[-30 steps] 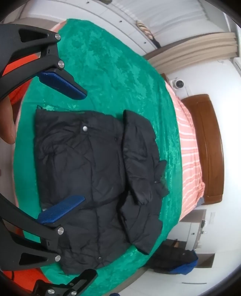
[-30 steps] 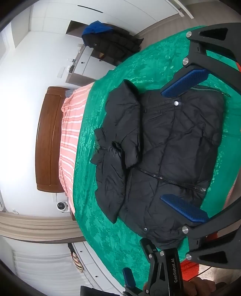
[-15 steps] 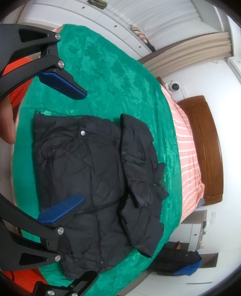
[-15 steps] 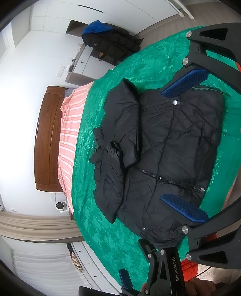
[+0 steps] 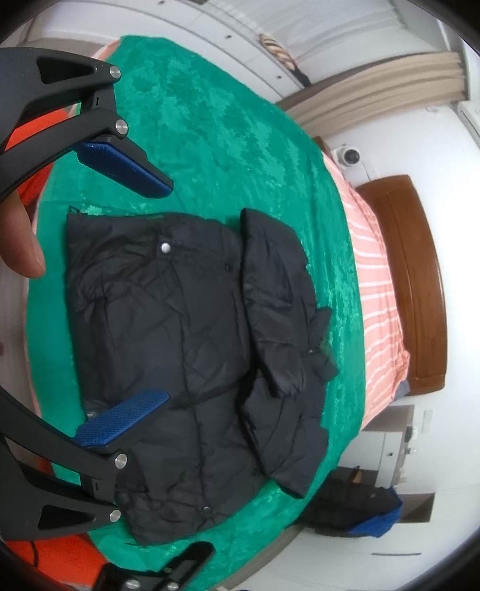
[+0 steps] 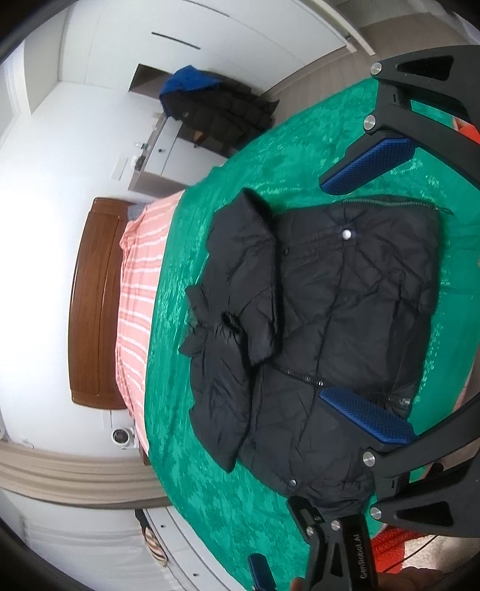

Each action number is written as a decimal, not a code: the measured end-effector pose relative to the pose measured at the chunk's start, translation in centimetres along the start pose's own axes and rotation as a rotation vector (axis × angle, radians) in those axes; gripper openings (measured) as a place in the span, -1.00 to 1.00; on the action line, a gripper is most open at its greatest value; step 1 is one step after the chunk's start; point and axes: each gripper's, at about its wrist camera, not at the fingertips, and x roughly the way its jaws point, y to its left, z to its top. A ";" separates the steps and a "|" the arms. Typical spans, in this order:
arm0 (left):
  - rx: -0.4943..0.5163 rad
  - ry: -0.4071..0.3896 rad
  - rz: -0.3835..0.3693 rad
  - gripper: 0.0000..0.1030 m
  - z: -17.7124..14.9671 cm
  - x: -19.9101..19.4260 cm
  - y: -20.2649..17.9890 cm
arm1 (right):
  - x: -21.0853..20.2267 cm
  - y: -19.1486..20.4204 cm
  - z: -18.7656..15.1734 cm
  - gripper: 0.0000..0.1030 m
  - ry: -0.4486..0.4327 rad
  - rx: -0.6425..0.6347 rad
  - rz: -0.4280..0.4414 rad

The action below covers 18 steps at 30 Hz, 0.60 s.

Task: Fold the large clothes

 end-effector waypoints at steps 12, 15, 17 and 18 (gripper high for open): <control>-0.009 0.024 -0.008 1.00 -0.3 0.3 0.0 | 0.5 -0.5 -0.4 0.99 0.026 0.014 -0.024; -0.005 0.020 -0.003 1.00 -0.3 0.1 -0.1 | 0.6 -0.4 -0.4 0.99 0.028 0.012 -0.035; -0.001 0.016 0.001 1.00 -0.3 0.0 -0.1 | 0.6 -0.3 -0.5 0.99 0.029 0.011 -0.043; 0.000 0.016 0.003 1.00 -0.3 0.0 -0.1 | 0.6 -0.4 -0.5 0.99 0.030 0.011 -0.046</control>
